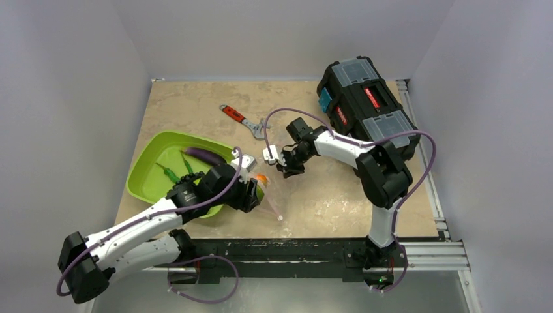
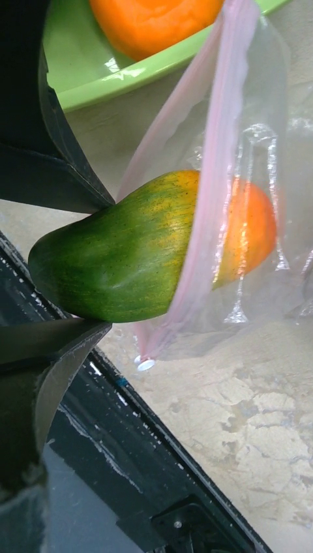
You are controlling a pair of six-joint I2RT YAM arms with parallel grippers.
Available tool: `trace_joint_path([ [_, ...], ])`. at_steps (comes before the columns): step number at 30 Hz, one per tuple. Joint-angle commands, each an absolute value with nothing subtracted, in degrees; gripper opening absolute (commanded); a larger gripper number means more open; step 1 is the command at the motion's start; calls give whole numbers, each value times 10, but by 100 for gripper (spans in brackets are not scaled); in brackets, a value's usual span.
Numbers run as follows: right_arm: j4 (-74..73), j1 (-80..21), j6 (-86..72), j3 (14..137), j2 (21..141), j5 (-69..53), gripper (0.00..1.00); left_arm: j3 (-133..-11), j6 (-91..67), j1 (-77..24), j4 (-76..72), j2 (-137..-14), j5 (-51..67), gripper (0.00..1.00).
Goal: Open the zip-top bag and remove the fake food
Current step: Pick up the fake fruit from the zipper food storage bag.
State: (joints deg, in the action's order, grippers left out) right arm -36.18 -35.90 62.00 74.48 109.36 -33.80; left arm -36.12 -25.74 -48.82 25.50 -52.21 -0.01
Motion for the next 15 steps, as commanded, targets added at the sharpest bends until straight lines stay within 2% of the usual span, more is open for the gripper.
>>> trace_joint_path([
  [1,-349,-348,629,734,1065,-327,1,-388,-286,-487,315,-491,28,0],
  [15,-359,-310,638,733,1063,-316,1,-413,-313,-485,439,-389,2,0],
])
